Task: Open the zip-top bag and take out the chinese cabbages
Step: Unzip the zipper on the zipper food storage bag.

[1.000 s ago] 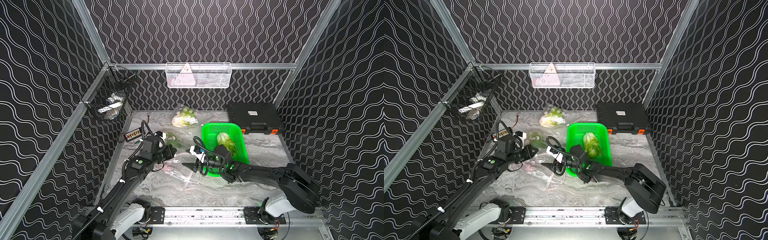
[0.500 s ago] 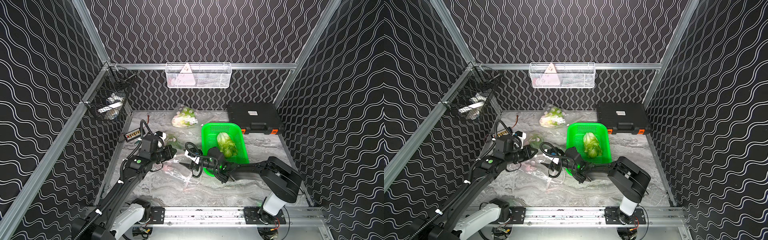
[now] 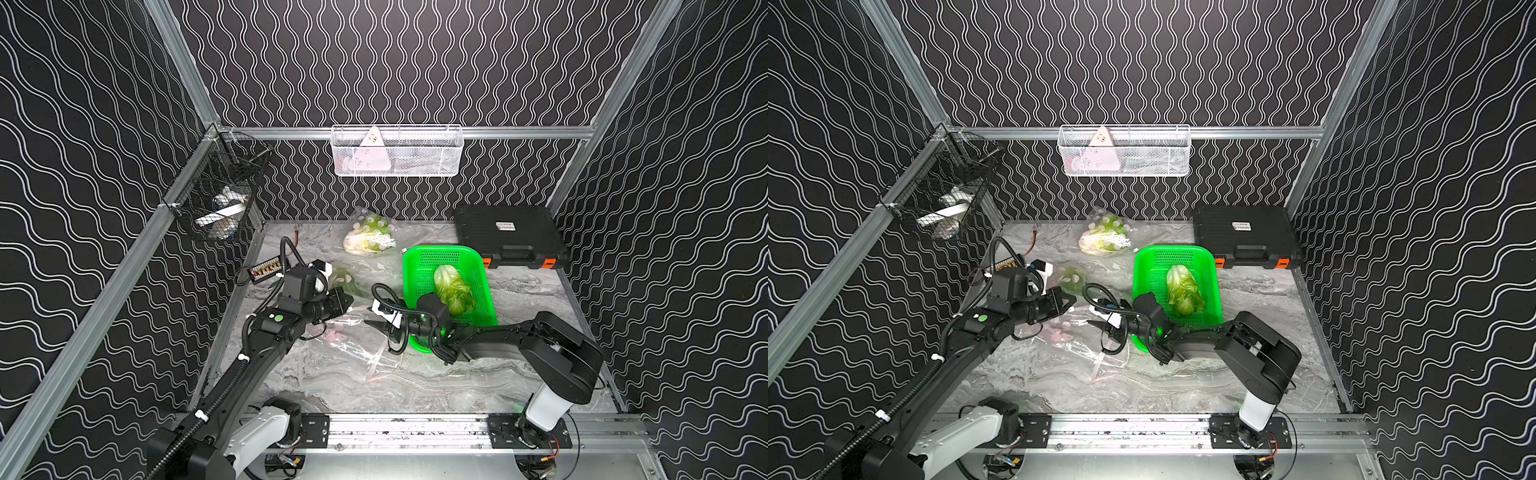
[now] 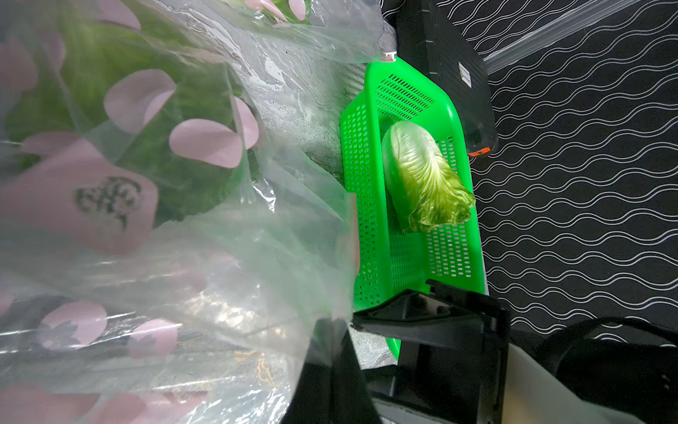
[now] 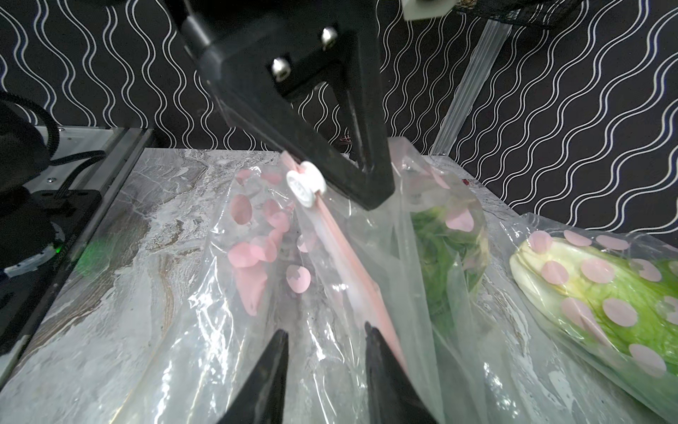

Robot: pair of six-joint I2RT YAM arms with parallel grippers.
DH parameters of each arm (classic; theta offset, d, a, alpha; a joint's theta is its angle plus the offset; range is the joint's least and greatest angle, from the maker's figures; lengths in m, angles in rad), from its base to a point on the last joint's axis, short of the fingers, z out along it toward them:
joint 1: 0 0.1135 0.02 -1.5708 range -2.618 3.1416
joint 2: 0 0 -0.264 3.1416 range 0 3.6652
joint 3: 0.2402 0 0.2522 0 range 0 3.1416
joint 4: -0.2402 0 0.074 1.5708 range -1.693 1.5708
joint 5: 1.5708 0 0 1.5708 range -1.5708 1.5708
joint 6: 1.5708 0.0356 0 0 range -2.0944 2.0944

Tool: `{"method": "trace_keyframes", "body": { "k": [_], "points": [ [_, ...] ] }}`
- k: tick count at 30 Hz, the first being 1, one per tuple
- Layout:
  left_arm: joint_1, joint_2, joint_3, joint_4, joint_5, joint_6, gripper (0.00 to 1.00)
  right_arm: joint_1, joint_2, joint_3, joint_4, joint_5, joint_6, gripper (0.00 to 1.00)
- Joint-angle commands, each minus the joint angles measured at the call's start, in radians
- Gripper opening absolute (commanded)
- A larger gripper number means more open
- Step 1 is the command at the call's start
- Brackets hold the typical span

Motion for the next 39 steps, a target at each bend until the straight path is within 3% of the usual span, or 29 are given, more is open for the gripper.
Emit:
{"method": "trace_keyframes", "body": {
  "k": [1,7,14,21,26,28,30,33,39],
  "points": [
    [0.004,0.005,0.012,0.014,0.013,0.004,0.0,-0.012,-0.004,-0.011,0.033,0.002,-0.024,0.52],
    [0.005,-0.002,0.006,0.0,0.008,0.012,0.0,-0.066,0.004,0.061,-0.118,-0.04,-0.044,0.57],
    [0.006,0.01,-0.002,0.011,0.005,0.008,0.0,-0.07,0.018,0.076,-0.155,-0.121,-0.005,0.38],
    [0.008,0.025,-0.008,0.035,0.005,-0.002,0.0,-0.049,0.008,0.079,-0.202,-0.142,0.006,0.28],
    [0.009,0.03,-0.014,0.058,0.011,-0.019,0.0,-0.039,0.023,0.126,-0.281,-0.14,0.001,0.27],
    [0.01,0.03,-0.014,0.063,0.015,-0.024,0.0,-0.037,0.037,0.132,-0.281,-0.128,-0.004,0.3],
    [0.01,0.03,-0.01,0.059,0.019,-0.023,0.0,-0.038,0.048,0.134,-0.267,-0.086,-0.01,0.42],
    [0.011,0.024,0.002,0.038,0.015,-0.01,0.0,-0.037,0.043,0.116,-0.223,-0.029,-0.03,0.52],
    [0.012,0.028,-0.003,0.042,0.023,-0.012,0.0,-0.029,0.018,0.118,-0.199,-0.018,-0.06,0.62]
  ]
}}
